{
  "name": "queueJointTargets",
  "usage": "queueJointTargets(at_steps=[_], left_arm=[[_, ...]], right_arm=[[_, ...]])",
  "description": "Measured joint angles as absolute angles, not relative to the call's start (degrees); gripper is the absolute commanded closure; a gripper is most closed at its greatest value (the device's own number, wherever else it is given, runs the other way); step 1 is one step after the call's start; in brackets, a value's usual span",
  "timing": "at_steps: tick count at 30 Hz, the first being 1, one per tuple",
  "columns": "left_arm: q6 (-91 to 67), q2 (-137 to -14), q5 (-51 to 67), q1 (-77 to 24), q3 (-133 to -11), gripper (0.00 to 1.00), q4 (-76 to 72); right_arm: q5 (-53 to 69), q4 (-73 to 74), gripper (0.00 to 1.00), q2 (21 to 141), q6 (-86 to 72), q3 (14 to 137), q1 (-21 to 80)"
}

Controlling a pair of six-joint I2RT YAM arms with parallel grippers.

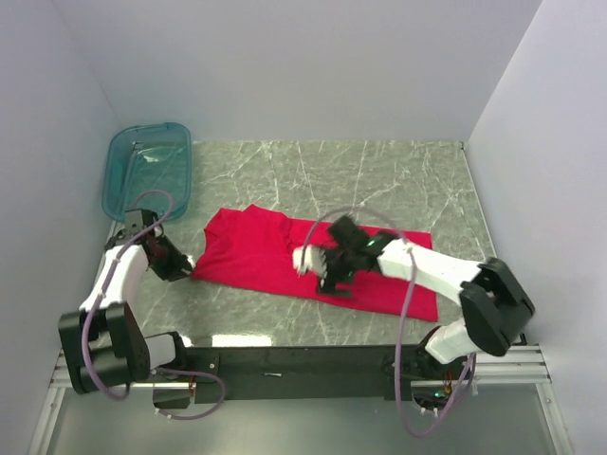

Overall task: Fold and stack the t-shirts
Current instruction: Fold the tshirt

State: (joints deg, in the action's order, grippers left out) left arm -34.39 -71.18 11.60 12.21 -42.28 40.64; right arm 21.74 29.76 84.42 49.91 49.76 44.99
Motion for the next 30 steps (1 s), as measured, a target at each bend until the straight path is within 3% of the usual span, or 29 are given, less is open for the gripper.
queueJointTargets(at_steps=[1, 2, 4, 6, 9, 12, 13, 14, 24, 30], left_arm=[[-34.61, -69.69, 10.57, 12.8, -42.28, 0.5, 41.21], [-34.7, -67.77, 9.67, 13.41, -42.35, 0.44, 41.8], [-35.55, -63.75, 8.21, 14.22, -42.94, 0.36, 42.7], [-36.25, -60.1, 7.38, 14.33, -43.64, 0.36, 42.85], [-36.73, -58.48, 8.49, 14.35, -44.45, 0.46, 43.03], [-35.68, -59.51, 14.35, 14.44, -44.18, 0.74, 41.69], [-35.2, -59.83, 17.47, 14.48, -43.79, 0.93, 40.36], [-34.96, -60.42, 20.51, 14.46, -43.57, 0.99, 39.16], [-30.61, -72.36, 33.06, 13.47, -40.1, 0.99, 36.03], [-32.42, -79.79, 26.22, 12.62, -40.38, 1.0, 34.68]], right_arm=[[22.7, 29.85, 0.14, 82.89, 49.36, 50.72, 41.98], [24.34, 29.54, 0.09, 81.34, 48.47, 51.68, 38.5], [26.57, 27.97, 0.07, 77.87, 46.44, 53.01, 31.18], [28.21, 26.06, 0.06, 74.63, 44.42, 53.25, 25.39], [30.5, 24.08, 0.06, 71.02, 41.04, 53.15, 21.85], [33.04, 22.85, 0.06, 70.37, 38.41, 53.08, 21.82], [33.89, 22.7, 0.06, 70.57, 37.71, 52.99, 21.85], [34.59, 22.68, 0.06, 70.78, 36.99, 52.93, 21.85], [36.77, 22.11, 0.06, 72.6, 34.39, 52.01, 21.28], [36.95, 22.09, 0.06, 73.65, 34.17, 52.01, 21.12]])
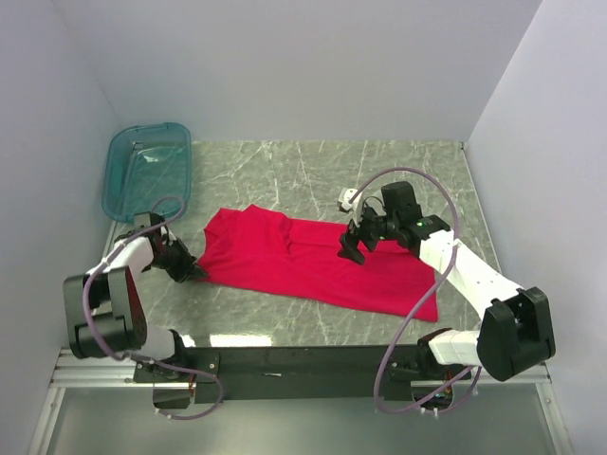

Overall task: Fold and stack the t-shirts
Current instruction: Fold the tshirt

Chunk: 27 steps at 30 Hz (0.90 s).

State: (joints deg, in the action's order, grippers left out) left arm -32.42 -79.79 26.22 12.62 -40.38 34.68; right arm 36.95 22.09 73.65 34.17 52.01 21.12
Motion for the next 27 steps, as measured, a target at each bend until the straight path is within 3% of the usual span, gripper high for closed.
queueJointTargets(at_steps=[7, 15, 19, 20, 23, 27], left_arm=[[-37.41, -82.37, 12.6, 12.58, -41.36, 1.0, 37.04], [-37.04, -82.21, 9.76, 12.58, -43.62, 0.98, 39.46], [-32.05, -73.58, 16.16, 12.67, -44.75, 0.57, 40.18], [-30.89, -70.13, 18.65, 12.67, -45.19, 0.54, 39.81], [-28.53, -62.26, 24.53, 12.49, -47.4, 0.57, 37.82], [-26.79, -61.82, 31.22, 12.03, -49.21, 0.77, 33.34]], right_arm=[[37.5, 22.0, 0.06, 73.6, 34.13, 52.01, 20.32], [38.5, 22.33, 0.05, 72.14, 34.94, 51.99, 19.79], [39.31, 24.23, 0.05, 71.96, 37.32, 51.99, 19.35], [39.42, 24.86, 0.05, 72.05, 37.91, 51.99, 19.25], [39.66, 26.33, 0.06, 73.19, 38.85, 52.38, 19.14], [39.11, 31.35, 0.15, 82.41, 38.81, 59.35, 19.11]])
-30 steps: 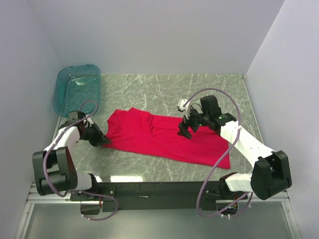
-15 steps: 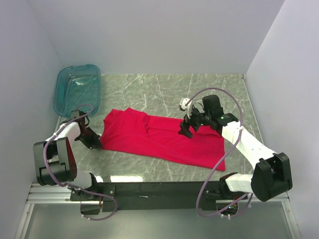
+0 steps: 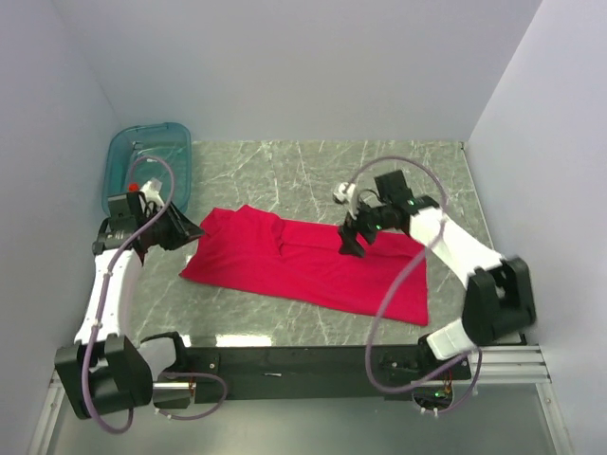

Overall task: Fold and stack the t-shirts
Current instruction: Fold the tshirt

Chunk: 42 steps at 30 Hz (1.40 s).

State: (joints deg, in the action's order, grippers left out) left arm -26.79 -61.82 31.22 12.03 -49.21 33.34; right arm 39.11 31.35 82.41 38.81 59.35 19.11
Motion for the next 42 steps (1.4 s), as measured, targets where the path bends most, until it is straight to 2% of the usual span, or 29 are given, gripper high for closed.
queueJointTargets(at_steps=[2, 3, 4, 7, 8, 12, 20, 31, 37, 42], left_arm=[[-26.83, -64.27, 33.04, 11.31, -48.69, 0.85, 31.44], [-27.0, -65.06, 33.43, 10.85, -48.14, 0.95, 30.63], [-27.49, -65.56, 33.76, 10.26, -47.42, 0.99, 30.09], [-28.36, -65.08, 34.06, 8.97, -45.04, 0.99, 28.73], [-28.62, -64.6, 34.04, 8.78, -44.29, 0.99, 28.34], [-29.67, -60.29, 33.01, 8.75, -41.8, 0.99, 28.12], [-31.48, -52.71, 31.14, 8.73, -40.34, 0.99, 28.16], [-34.63, -54.0, 30.76, 8.75, -39.42, 0.99, 27.77], [-35.66, -55.75, 30.79, 8.75, -39.31, 0.99, 27.03], [-37.01, -60.77, 31.07, 7.73, -39.64, 0.99, 24.12]], right_arm=[[38.11, 35.14, 0.34, 90.5, 38.28, 67.16, 19.53], [37.41, 36.23, 0.41, 93.8, 37.93, 70.63, 19.73], [36.51, 37.17, 0.58, 98.08, 37.21, 74.85, 19.97], [33.43, 39.2, 0.75, 108.4, 35.03, 84.75, 21.15], [32.25, 39.94, 0.77, 110.85, 34.26, 86.85, 21.85], [27.42, 42.19, 0.82, 117.47, 31.81, 91.98, 26.15], [19.29, 43.83, 0.84, 126.32, 26.92, 98.74, 32.1], [7.44, 44.53, 0.89, 130.56, 18.81, 106.26, 30.85], [6.0, 45.91, 0.91, 134.89, 15.62, 113.6, 27.07], [5.63, 46.06, 0.91, 135.33, 14.2, 114.63, 21.91]])
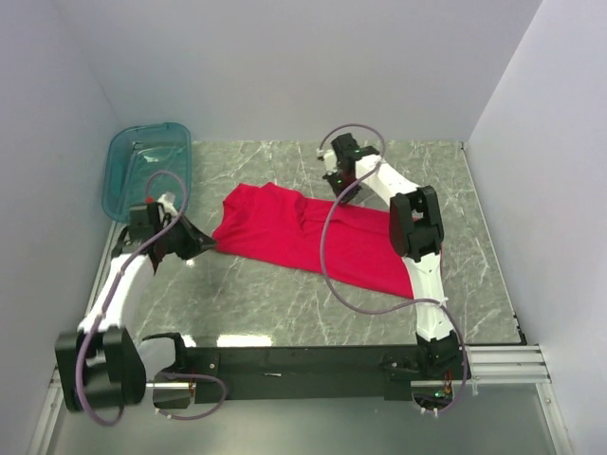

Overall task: Fold and stack the t-shirts
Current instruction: Fold the tshirt

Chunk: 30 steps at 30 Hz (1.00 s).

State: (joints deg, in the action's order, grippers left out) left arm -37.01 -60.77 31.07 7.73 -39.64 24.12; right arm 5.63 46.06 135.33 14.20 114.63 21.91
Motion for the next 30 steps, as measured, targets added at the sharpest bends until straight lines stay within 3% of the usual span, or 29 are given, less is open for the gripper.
queueJointTargets(at_steps=[10, 13, 14, 17, 21, 30], left_arm=[[-40.4, -89.36, 27.14, -10.46, -61.6, 0.99, 17.96], [-41.34, -97.45, 25.61, -13.74, -68.86, 0.99, 16.16], [-41.54, -99.7, 24.88, -14.52, -70.48, 0.99, 15.79], [-42.17, -104.9, 21.37, -15.99, -73.78, 0.99, 16.01], [-43.24, -113.25, 15.25, -16.38, -81.65, 0.99, 20.18], [-42.33, -130.8, 6.2, -17.1, -103.79, 1.0, 33.67]], right_arm=[[3.25, 47.68, 0.92, 136.66, 11.64, 118.32, 9.67], [7.22, 47.64, 0.77, 136.33, 11.92, 117.51, 5.8], [9.19, 47.35, 0.67, 135.81, 12.64, 116.25, 4.45], [15.49, 45.82, 0.55, 130.74, 15.44, 107.42, 1.85], [21.63, 44.91, 0.55, 120.77, 18.0, 96.82, 2.2], [31.68, 40.36, 0.54, 101.32, 19.57, 87.24, 2.66]])
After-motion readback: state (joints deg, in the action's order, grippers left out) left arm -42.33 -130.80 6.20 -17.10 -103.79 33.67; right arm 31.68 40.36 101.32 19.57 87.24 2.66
